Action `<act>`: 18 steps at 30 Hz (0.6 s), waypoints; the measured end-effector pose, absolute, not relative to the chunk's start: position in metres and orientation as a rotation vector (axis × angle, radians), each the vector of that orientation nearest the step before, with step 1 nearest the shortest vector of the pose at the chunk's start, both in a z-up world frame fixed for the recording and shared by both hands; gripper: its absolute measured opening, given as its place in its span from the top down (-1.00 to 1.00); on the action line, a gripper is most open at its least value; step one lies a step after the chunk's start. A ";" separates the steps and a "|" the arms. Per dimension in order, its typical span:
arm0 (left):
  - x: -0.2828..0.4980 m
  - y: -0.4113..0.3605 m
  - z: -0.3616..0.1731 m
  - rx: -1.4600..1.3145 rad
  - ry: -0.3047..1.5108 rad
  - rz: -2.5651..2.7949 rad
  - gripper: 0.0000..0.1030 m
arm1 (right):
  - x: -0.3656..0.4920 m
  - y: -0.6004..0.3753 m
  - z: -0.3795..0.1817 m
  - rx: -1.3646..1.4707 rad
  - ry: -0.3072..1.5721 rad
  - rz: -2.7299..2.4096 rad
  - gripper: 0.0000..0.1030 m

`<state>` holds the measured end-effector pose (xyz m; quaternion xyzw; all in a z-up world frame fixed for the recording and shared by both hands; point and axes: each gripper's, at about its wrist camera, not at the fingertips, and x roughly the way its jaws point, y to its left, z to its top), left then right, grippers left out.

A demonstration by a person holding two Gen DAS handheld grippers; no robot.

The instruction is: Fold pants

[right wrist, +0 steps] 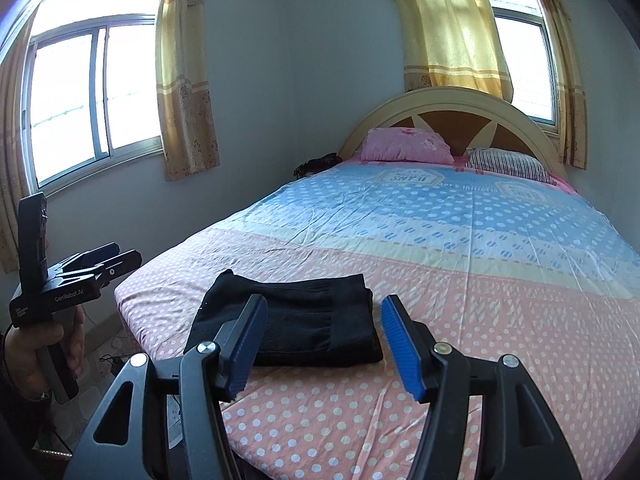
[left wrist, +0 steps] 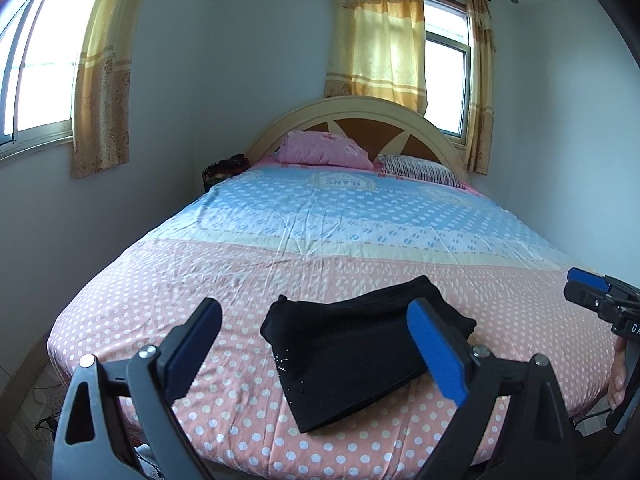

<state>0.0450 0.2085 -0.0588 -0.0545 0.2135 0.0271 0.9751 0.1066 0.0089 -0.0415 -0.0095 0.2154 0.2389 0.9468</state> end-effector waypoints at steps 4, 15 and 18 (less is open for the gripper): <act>0.043 0.204 -0.058 -0.106 0.424 0.054 -0.87 | 0.104 0.008 -0.042 -0.017 0.441 0.486 -0.18; 0.042 0.200 -0.058 -0.102 0.425 0.055 -0.88 | 0.100 0.013 -0.045 -0.030 0.441 0.507 -0.18; 0.042 0.199 -0.058 -0.100 0.426 0.057 -0.88 | 0.099 0.013 -0.045 -0.031 0.437 0.505 -0.18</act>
